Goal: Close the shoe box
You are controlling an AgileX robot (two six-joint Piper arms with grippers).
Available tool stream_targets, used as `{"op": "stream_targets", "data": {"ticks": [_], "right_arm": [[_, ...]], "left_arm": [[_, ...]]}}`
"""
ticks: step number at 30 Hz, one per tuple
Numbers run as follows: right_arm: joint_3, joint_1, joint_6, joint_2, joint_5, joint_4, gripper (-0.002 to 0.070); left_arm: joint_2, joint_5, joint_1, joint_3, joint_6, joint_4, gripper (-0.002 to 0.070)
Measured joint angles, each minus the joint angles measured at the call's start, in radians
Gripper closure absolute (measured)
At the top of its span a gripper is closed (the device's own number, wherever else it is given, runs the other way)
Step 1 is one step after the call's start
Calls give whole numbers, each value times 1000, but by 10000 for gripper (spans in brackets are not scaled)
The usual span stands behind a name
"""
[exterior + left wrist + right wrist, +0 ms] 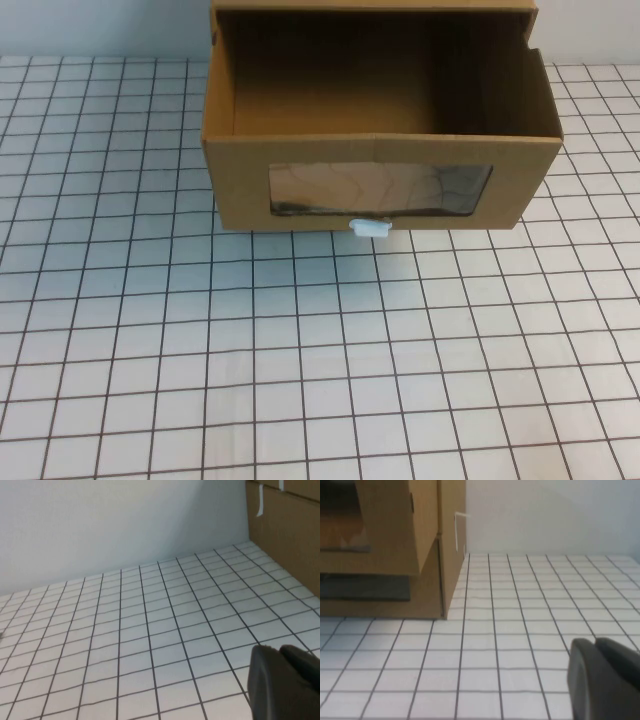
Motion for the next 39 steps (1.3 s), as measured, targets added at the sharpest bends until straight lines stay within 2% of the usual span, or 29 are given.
{"op": "stream_targets", "data": {"ticks": [15,21,28,39], "right_arm": [[0,0,0,0,28,0,690],[0,0,0,0,125,0,690],[0,0,0,0,208,0,690],[0,0,0,0,208,0,690]], "left_arm": [[0,34,0,0,0,0,680],[0,104,0,0,0,5,680],[0,113,0,0,0,84,680],[0,143,0,0,-11,9,680]]}}
